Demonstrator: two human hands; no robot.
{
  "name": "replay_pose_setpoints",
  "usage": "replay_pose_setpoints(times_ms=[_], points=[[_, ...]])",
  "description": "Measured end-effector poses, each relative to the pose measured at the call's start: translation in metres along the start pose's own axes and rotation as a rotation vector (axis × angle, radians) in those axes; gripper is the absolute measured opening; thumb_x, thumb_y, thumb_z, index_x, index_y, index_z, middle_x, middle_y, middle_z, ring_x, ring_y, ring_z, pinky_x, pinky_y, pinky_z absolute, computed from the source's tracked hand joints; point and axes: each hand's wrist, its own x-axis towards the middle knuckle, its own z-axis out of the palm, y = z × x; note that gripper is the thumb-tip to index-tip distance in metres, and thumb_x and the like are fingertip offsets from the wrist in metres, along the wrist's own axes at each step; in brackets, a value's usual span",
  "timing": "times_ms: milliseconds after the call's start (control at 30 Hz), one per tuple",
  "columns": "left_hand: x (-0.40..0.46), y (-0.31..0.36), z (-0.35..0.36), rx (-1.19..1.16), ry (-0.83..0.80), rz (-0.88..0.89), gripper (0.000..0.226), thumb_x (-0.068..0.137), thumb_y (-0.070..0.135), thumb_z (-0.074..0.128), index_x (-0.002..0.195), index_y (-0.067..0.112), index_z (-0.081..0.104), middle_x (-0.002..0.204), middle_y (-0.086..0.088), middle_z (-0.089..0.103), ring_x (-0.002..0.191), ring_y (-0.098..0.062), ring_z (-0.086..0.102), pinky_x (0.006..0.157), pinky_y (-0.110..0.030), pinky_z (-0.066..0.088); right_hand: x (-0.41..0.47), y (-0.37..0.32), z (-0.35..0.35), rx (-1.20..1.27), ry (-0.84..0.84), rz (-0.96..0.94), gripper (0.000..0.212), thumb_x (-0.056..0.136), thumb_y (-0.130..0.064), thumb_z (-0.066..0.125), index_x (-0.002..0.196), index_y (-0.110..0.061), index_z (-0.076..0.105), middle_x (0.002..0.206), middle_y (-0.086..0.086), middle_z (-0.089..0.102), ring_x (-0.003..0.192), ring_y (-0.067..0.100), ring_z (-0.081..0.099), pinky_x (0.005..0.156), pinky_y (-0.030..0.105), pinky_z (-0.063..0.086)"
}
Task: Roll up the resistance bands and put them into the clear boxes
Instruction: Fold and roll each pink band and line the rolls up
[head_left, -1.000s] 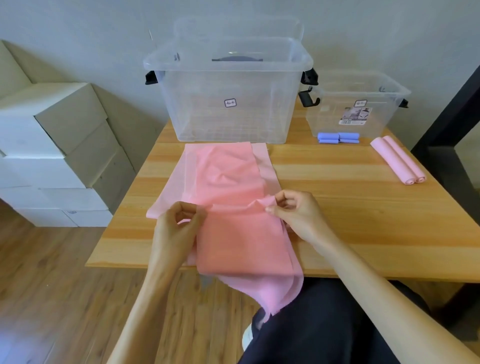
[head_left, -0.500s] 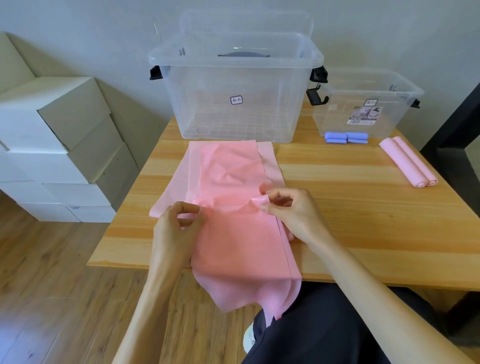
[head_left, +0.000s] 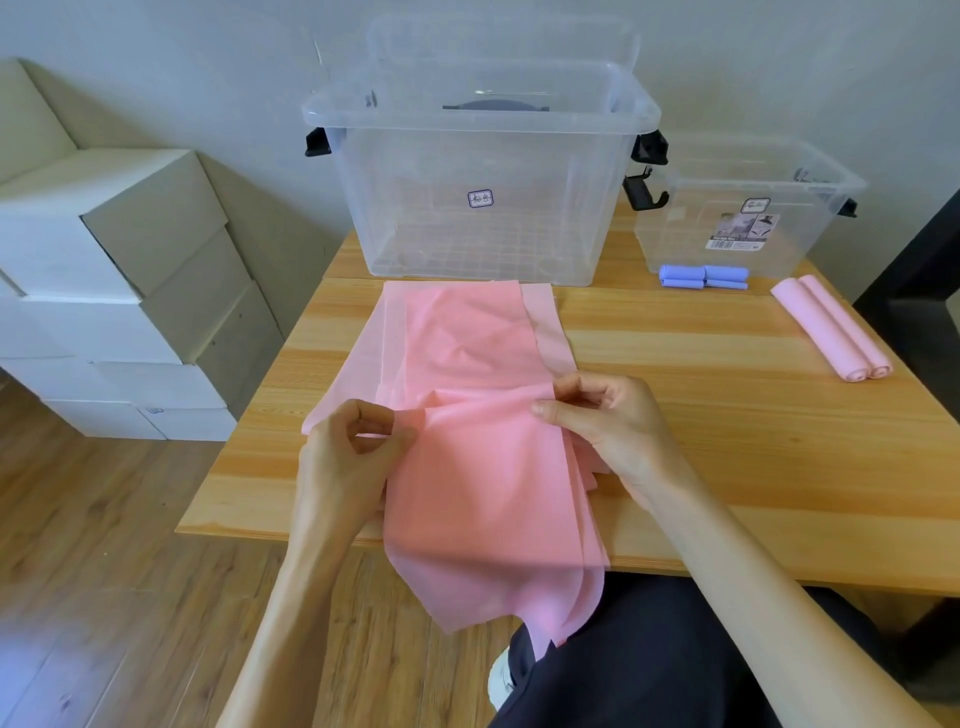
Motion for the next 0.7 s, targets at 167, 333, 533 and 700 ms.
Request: replay_pose_setpoints(times_ms=[167,333,533,700], points=[[-0.004,0.005,-0.002,-0.043,-0.045,-0.010,0.013,0.084,0.020,0.077,0.087,0.014,0.067,0.084,0.003,0.070,0.067,-0.011,0.069,0.051,-0.032,0.058,-0.014,0.001,-0.006,0.046,0.018,-0.080,0.011,0.078,0.001,0.077,0.086,0.003,0.071,0.082,0.020,0.072,0.068,0.016,0.066,0.062,0.019,0.052],[-0.006,0.007,-0.004,-0.090,-0.093,-0.019,0.007,0.086,0.010,0.074,0.086,0.011,0.068,0.086,-0.003,0.072,0.071,-0.014,0.071,0.061,-0.027,0.060,-0.023,0.005,-0.008,0.079,-0.002,-0.109,0.011,0.078,0.007,0.075,0.088,0.006,0.069,0.085,0.024,0.071,0.073,0.019,0.066,0.066,0.022,0.050],[-0.015,0.010,-0.001,-0.070,0.005,0.087,0.009,0.084,0.008,0.075,0.083,0.016,0.070,0.079,0.009,0.071,0.078,-0.014,0.070,0.061,-0.032,0.061,-0.030,0.008,-0.008,0.122,0.032,-0.086,0.011,0.078,0.009,0.074,0.084,-0.001,0.073,0.088,0.001,0.077,0.075,0.014,0.069,0.067,0.024,0.054],[-0.032,0.006,0.002,-0.038,0.106,0.176,0.016,0.081,0.009,0.078,0.077,0.021,0.068,0.078,0.018,0.070,0.077,0.002,0.066,0.064,-0.014,0.049,-0.041,0.012,-0.008,0.142,0.065,-0.116,0.017,0.077,0.010,0.074,0.078,-0.007,0.073,0.089,0.003,0.078,0.086,0.017,0.073,0.073,0.022,0.057]])
